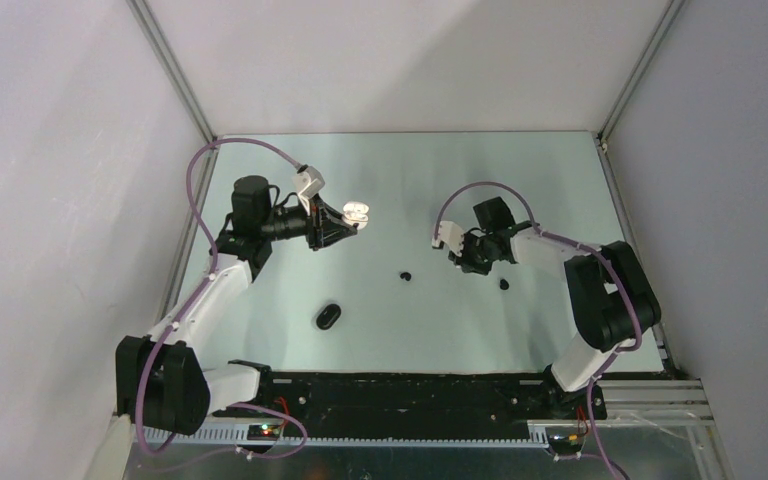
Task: Insert the wireless bluetooth earbuds into the charging case
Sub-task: Adjust the earbud at the center of the board.
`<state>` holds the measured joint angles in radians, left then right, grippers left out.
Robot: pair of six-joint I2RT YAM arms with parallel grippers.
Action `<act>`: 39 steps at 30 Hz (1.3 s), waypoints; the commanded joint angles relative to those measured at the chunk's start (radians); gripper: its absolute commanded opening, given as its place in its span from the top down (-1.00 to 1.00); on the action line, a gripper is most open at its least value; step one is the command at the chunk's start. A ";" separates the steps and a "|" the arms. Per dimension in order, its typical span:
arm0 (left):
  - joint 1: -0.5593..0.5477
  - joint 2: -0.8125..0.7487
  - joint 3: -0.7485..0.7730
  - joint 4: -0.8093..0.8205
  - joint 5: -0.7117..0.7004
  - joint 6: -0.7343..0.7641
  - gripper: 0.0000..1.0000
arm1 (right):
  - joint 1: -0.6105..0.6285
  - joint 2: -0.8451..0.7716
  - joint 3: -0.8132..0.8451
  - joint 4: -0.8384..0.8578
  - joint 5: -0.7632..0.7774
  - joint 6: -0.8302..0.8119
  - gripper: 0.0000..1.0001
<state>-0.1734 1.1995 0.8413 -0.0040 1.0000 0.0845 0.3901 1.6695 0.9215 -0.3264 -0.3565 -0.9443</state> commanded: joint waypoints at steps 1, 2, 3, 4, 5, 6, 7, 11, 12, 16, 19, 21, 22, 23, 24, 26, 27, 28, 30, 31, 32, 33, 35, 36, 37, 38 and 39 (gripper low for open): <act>0.008 -0.003 0.030 0.016 0.010 0.026 1.00 | 0.011 -0.016 0.026 -0.088 -0.008 -0.086 0.81; 0.008 0.000 0.031 0.015 0.011 0.026 1.00 | 0.011 -0.040 0.026 -0.112 -0.005 -0.101 0.87; 0.008 0.002 0.032 0.015 0.017 0.027 1.00 | 0.010 -0.053 0.026 -0.126 0.001 -0.134 0.89; 0.008 0.012 0.034 0.016 0.019 0.027 1.00 | 0.010 -0.083 0.026 -0.159 0.005 -0.154 0.90; 0.008 0.017 0.039 0.017 0.027 0.027 1.00 | 0.013 -0.097 0.027 -0.174 0.020 -0.202 0.90; 0.007 0.030 0.042 0.019 0.030 0.026 1.00 | 0.021 -0.120 0.027 -0.211 0.034 -0.257 0.90; 0.008 0.042 0.049 0.019 0.039 0.026 1.00 | 0.026 -0.127 0.027 -0.231 0.059 -0.286 0.89; 0.008 0.063 0.065 0.023 0.056 0.031 1.00 | 0.035 -0.120 0.100 -0.562 0.082 -0.522 0.85; 0.010 0.064 0.065 0.025 0.059 0.032 1.00 | 0.035 -0.091 0.116 -0.620 0.088 -0.576 0.85; 0.016 0.065 0.063 0.027 0.072 0.031 1.00 | 0.044 0.035 0.214 -0.864 0.127 -0.625 0.83; 0.018 0.054 0.060 0.027 0.070 0.029 1.00 | 0.070 0.121 0.265 -0.931 0.139 -0.625 0.83; 0.018 0.043 0.054 0.028 0.066 0.026 1.00 | 0.091 0.169 0.295 -0.951 0.151 -0.618 0.83; 0.018 0.040 0.048 0.028 0.063 0.025 1.00 | 0.103 0.185 0.305 -0.954 0.158 -0.607 0.83; 0.018 0.036 0.045 0.028 0.062 0.022 1.00 | 0.114 0.214 0.322 -0.954 0.161 -0.603 0.82; 0.018 0.033 0.040 0.027 0.058 0.021 1.00 | 0.121 0.228 0.329 -0.949 0.165 -0.594 0.82; 0.017 0.026 0.036 0.029 0.052 0.018 1.00 | 0.139 0.263 0.344 -0.917 0.176 -0.568 0.80; 0.018 0.023 0.035 0.029 0.051 0.016 1.00 | 0.151 0.287 0.356 -0.897 0.180 -0.550 0.78; 0.018 0.018 0.035 0.029 0.048 0.016 1.00 | 0.159 0.299 0.365 -0.889 0.187 -0.542 0.73; 0.018 0.014 0.033 0.029 0.041 0.014 1.00 | 0.167 0.319 0.371 -0.844 0.197 -0.516 0.54; 0.018 0.013 0.033 0.027 0.040 0.013 1.00 | 0.168 0.319 0.371 -0.833 0.196 -0.501 0.50; 0.018 0.012 0.033 0.027 0.038 0.012 1.00 | 0.169 0.318 0.372 -0.812 0.191 -0.494 0.42; 0.018 0.012 0.032 0.026 0.037 0.011 1.00 | 0.169 0.310 0.372 -0.803 0.187 -0.479 0.38; 0.018 0.012 0.033 0.026 0.036 0.009 1.00 | 0.164 0.288 0.372 -0.779 0.173 -0.455 0.26; 0.018 0.013 0.033 0.026 0.037 0.009 1.00 | 0.157 0.280 0.374 -0.771 0.160 -0.447 0.22; 0.018 0.014 0.034 0.025 0.038 0.008 1.00 | 0.153 0.264 0.376 -0.769 0.154 -0.431 0.21; 0.018 0.018 0.035 0.026 0.038 0.008 1.00 | 0.146 0.246 0.380 -0.767 0.141 -0.424 0.18; 0.019 0.020 0.039 0.026 0.040 0.007 1.00 | 0.143 0.236 0.381 -0.767 0.137 -0.409 0.18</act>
<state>-0.1627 1.2381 0.8589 -0.0029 1.0382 0.0875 0.5495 1.9518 1.2797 -1.2354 -0.1707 -1.3926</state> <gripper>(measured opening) 0.298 0.398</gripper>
